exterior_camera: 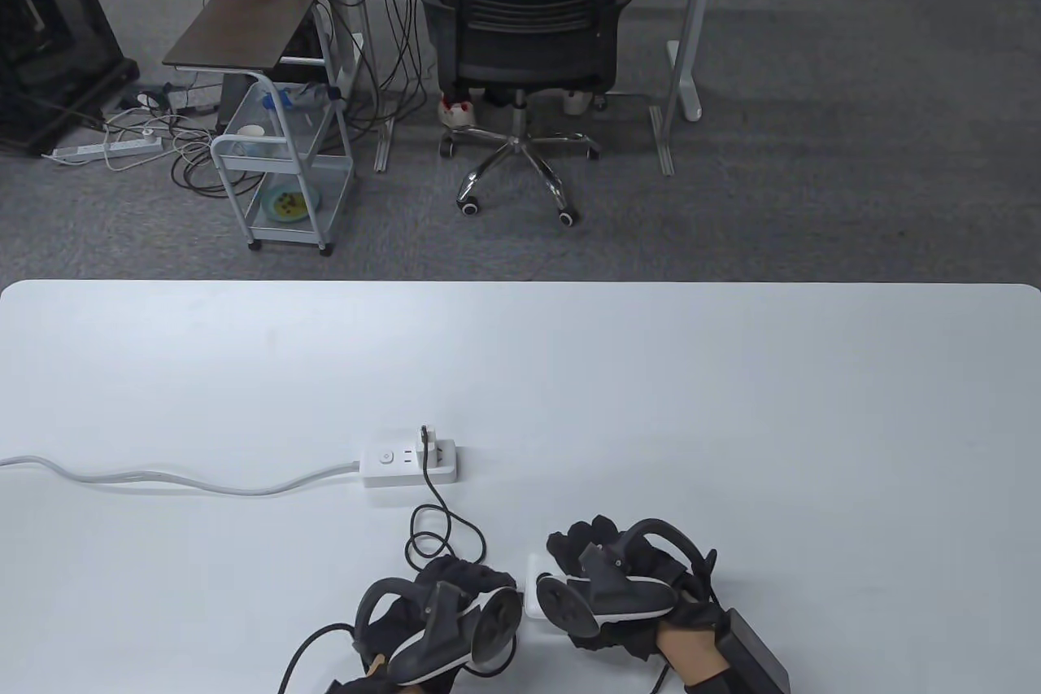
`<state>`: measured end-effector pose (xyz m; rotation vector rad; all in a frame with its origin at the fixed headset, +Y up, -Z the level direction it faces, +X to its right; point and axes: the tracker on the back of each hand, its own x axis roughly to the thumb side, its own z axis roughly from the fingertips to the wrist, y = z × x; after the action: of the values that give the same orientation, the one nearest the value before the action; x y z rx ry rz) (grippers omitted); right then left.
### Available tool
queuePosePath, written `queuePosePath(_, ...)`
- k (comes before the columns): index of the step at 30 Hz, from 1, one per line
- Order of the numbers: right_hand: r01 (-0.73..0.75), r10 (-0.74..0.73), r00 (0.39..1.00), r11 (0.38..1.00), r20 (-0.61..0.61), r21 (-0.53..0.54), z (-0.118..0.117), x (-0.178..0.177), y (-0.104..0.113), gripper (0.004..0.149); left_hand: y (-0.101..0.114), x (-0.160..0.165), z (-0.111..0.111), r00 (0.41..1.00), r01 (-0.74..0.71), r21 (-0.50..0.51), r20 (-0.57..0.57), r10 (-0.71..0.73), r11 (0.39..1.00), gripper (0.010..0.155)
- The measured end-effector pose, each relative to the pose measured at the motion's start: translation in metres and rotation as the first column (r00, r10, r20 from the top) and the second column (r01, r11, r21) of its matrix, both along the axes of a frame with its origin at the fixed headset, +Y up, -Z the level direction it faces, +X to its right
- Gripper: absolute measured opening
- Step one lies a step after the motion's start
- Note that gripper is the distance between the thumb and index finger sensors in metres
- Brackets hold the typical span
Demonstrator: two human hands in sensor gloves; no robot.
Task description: Unplug the charger and disconnect the battery pack
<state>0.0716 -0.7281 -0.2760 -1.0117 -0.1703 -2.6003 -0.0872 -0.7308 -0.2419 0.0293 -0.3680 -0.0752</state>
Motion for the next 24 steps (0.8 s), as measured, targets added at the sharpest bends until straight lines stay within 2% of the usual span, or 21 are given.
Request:
queuePosePath(2, -0.018, 0.018, 1.000, 1.000, -0.002, 0.016, 0.0006, 0.0003, 0.0006, 0.107, 0.0017, 0.0010, 0.0018, 1.000, -0.018, -0.022, -0.001, 0.018, 1.000, 0.042)
queuePosePath(7, 0.007, -0.006, 1.000, 1.000, 0.012, -0.009, -0.0001, 0.0012, 0.0002, 0.107, 0.0023, 0.0040, 0.0016, 0.999, 0.028, 0.027, -0.033, -0.027, 0.999, 0.041)
queuePosePath(10, 0.004, -0.004, 1.000, 1.000, 0.000, -0.008, -0.0007, 0.0041, 0.0005, 0.107, 0.0035, 0.0052, 0.0071, 1.000, 0.005, 0.009, 0.018, -0.005, 1.000, 0.041)
queuePosePath(13, 0.036, -0.035, 0.999, 0.998, 0.021, -0.042, 0.0004, 0.0048, 0.0001, 0.107, 0.0055, 0.0035, 0.0068, 1.000, 0.004, 0.038, -0.016, -0.003, 0.999, 0.041)
queuePosePath(15, 0.018, -0.018, 1.000, 1.000, 0.019, -0.009, 0.0006, 0.0031, 0.0018, 0.107, 0.0051, 0.0052, 0.0057, 0.999, 0.034, 0.064, -0.032, -0.032, 0.997, 0.040)
queuePosePath(16, -0.012, 0.012, 1.000, 1.000, 0.014, 0.011, -0.0006, 0.0023, 0.0025, 0.107, 0.0048, 0.0058, 0.0053, 1.000, 0.024, 0.062, -0.016, -0.023, 0.998, 0.041)
queuePosePath(18, -0.041, 0.041, 0.999, 0.999, 0.005, 0.022, 0.0003, 0.0030, 0.0019, 0.109, 0.0033, 0.0045, 0.0044, 0.999, -0.032, -0.014, 0.032, 0.033, 0.999, 0.041)
queuePosePath(19, -0.038, 0.038, 0.999, 0.999, 0.001, 0.023, 0.0021, 0.0042, 0.0017, 0.110, 0.0032, 0.0023, 0.0045, 0.997, -0.069, -0.037, 0.015, 0.070, 0.997, 0.041)
queuePosePath(21, -0.007, 0.007, 1.000, 1.000, 0.015, -0.006, 0.0027, 0.0049, 0.0014, 0.109, 0.0046, 0.0016, 0.0050, 0.998, -0.061, -0.009, -0.011, 0.061, 0.998, 0.041)
queuePosePath(24, -0.037, 0.037, 0.999, 0.999, 0.010, 0.034, 0.0025, 0.0022, 0.0031, 0.109, 0.0047, 0.0070, 0.0062, 1.000, 0.025, 0.054, -0.016, -0.025, 0.998, 0.041)
